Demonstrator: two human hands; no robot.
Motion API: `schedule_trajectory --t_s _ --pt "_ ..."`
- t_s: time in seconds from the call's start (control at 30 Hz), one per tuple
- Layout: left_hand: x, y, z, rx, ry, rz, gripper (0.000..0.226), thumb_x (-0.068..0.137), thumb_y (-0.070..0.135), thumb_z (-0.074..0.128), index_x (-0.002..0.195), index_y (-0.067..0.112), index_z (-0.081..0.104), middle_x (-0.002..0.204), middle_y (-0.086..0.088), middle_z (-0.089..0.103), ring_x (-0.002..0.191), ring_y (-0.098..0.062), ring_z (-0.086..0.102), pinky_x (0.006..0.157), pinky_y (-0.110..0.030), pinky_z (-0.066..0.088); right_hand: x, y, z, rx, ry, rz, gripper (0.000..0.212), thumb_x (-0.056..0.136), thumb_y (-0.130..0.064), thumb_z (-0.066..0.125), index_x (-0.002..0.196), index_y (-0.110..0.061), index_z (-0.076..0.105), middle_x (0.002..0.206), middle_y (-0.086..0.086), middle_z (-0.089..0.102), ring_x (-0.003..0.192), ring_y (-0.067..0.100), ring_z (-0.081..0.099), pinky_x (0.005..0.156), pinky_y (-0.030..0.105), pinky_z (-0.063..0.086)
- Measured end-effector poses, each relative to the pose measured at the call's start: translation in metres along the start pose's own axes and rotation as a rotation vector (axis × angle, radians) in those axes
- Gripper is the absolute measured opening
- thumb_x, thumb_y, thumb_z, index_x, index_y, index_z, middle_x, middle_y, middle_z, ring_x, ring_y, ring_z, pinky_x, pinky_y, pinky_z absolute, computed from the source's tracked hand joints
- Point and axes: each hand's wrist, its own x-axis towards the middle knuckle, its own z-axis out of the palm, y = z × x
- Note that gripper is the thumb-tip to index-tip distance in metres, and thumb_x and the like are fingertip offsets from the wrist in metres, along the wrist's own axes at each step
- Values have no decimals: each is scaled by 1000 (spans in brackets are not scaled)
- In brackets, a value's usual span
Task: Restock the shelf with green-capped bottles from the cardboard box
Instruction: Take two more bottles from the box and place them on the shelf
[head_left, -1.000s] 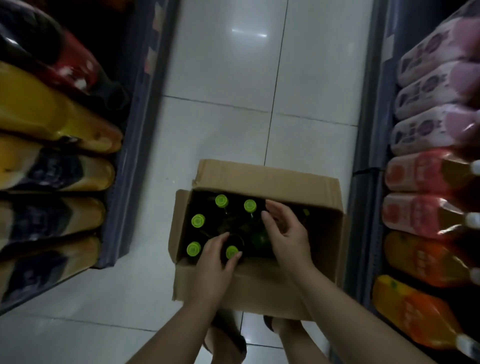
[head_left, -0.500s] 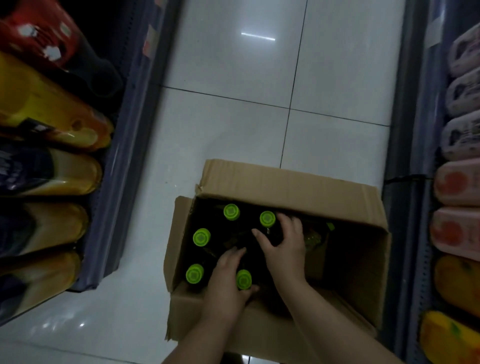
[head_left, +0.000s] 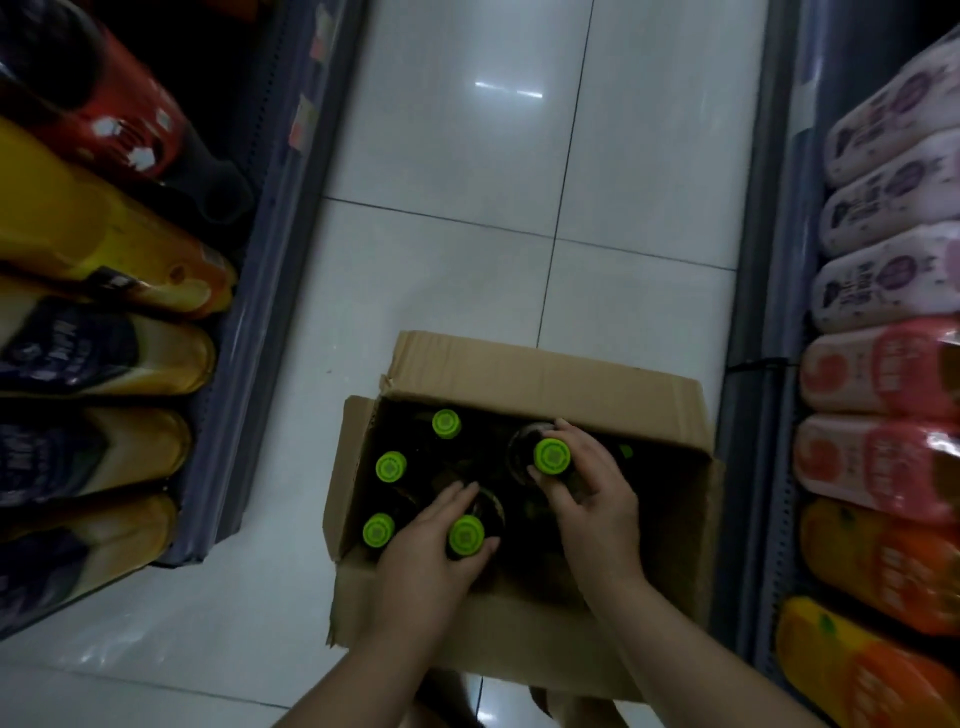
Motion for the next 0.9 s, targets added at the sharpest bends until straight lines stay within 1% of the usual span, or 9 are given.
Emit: schedule_trajectory --t_s 0.17,0.23,0.3,0.43,0.6,0.7,0.77,0.83,0.9 --pt "-20 67 -43 -88 50 49 54 73 38 78 124 36 61 128 15 61 118 -3 54 97 -29 48 -14 -63 -45 20 -14 5 44 84 -11 68 125 -25 61 142 -12 48 140 5 31 115 32 28" --pt "-28 95 -66 -149 55 59 51 72 39 78 120 37 63 119 16 66 112 -1 57 93 -30 51 -22 -93 -66 94 8 -1 45 84 -12 68 127 -26 60 140 -13 51 136 4 38 112 34 35" --pt "-37 124 -87 -222 80 58 46 69 41 79 114 38 67 104 21 69 100 5 60 84 -23 53 -31 -123 -91 149 31 -45 44 84 -14 70 121 -37 61 128 -17 61 126 5 51 103 28 45" --pt "-59 185 -136 -410 73 116 38 61 54 76 95 37 75 91 23 73 92 2 66 72 -14 53 -52 -193 -146 215 94 -183 38 81 -27 70 110 -51 64 114 -22 67 113 0 60 89 16 49" --pt "-98 269 -184 -417 -19 310 46 58 64 75 98 42 73 93 15 75 93 -5 69 81 -35 57 -87 -284 -210 228 187 -330 33 81 -37 69 114 -44 64 113 -14 69 110 9 63 93 29 51" --pt "-131 318 -211 -473 -55 436 44 57 63 74 96 42 74 91 12 76 89 -4 70 75 -26 56 -118 -335 -241 200 278 -423 33 78 -37 70 110 -45 65 110 -17 69 108 10 64 93 31 51" --pt "-156 347 -230 -500 -60 539 38 60 60 74 92 40 75 86 14 76 86 -3 70 70 -20 55 -144 -363 -260 204 338 -462 34 78 -32 73 108 -46 66 110 -18 70 107 7 64 91 23 50" --pt "-185 373 -250 -535 -109 607 32 63 57 77 88 38 76 85 14 75 84 -2 70 67 -16 53 -175 -387 -276 265 378 -463 32 80 -27 74 109 -39 69 108 -15 72 106 7 65 87 19 52" --pt "-215 397 -269 -556 -186 657 27 62 52 76 84 36 76 85 11 76 83 -2 70 67 -15 52 -209 -411 -289 298 423 -475 34 80 -26 71 114 -25 69 106 -8 73 104 12 67 87 23 54"
